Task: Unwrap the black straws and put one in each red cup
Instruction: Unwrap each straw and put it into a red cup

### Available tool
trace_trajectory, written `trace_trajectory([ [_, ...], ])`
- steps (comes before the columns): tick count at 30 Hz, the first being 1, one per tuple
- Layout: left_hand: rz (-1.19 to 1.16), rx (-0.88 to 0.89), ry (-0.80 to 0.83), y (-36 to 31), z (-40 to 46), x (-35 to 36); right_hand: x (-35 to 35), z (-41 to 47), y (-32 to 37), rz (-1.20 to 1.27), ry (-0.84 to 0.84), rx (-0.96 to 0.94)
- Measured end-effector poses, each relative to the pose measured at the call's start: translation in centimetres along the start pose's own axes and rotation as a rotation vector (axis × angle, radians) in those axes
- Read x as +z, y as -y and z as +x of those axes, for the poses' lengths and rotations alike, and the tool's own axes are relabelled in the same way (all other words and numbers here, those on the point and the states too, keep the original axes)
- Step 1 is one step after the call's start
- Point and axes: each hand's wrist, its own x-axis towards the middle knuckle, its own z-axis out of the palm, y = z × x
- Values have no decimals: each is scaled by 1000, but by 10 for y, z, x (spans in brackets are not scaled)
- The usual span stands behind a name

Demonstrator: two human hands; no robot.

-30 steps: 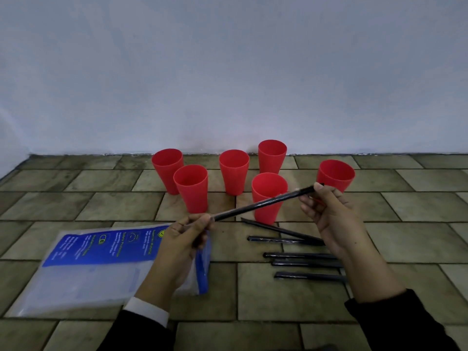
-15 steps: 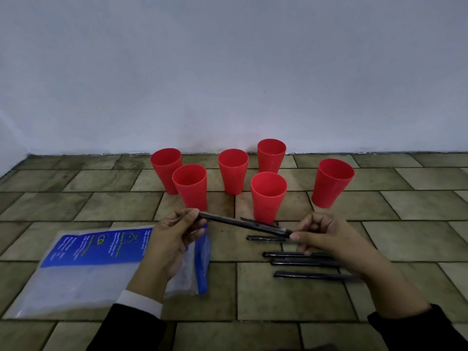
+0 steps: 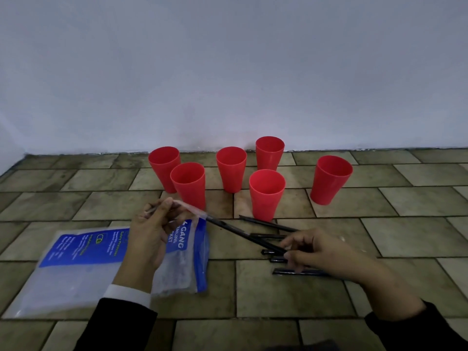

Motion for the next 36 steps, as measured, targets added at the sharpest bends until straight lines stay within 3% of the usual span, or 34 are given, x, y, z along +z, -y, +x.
trace_trajectory([
  [3,-38,78,-107,-9,9,-17,3,2,-10,-176,-70,29],
  [6,-89,143,-181,-15,17,-35,-2,2,-17,-199,-143,34],
  [8,-94,182,-272,-14,19,-45,-5,-4,-21,-92,-177,41],
  [11,5,209,-326,-4,8,-45,-9,-15,-20,291,-308,-20],
  [15,416,222,-185,21,-11,-22,-27,-12,-5,433,-649,-190],
  [18,581,239,-83,32,-19,-4,-50,8,0,440,-868,-249],
  [24,765,249,123,37,-25,9,-86,41,1,176,-1257,-299],
  [26,850,261,191,38,-24,7,-93,47,-1,87,-1269,-277],
  [31,923,256,300,37,-29,9,-110,67,-19,-237,-1145,0],
  [36,1035,232,317,33,-27,6,-114,75,-25,-329,-1044,186],
])
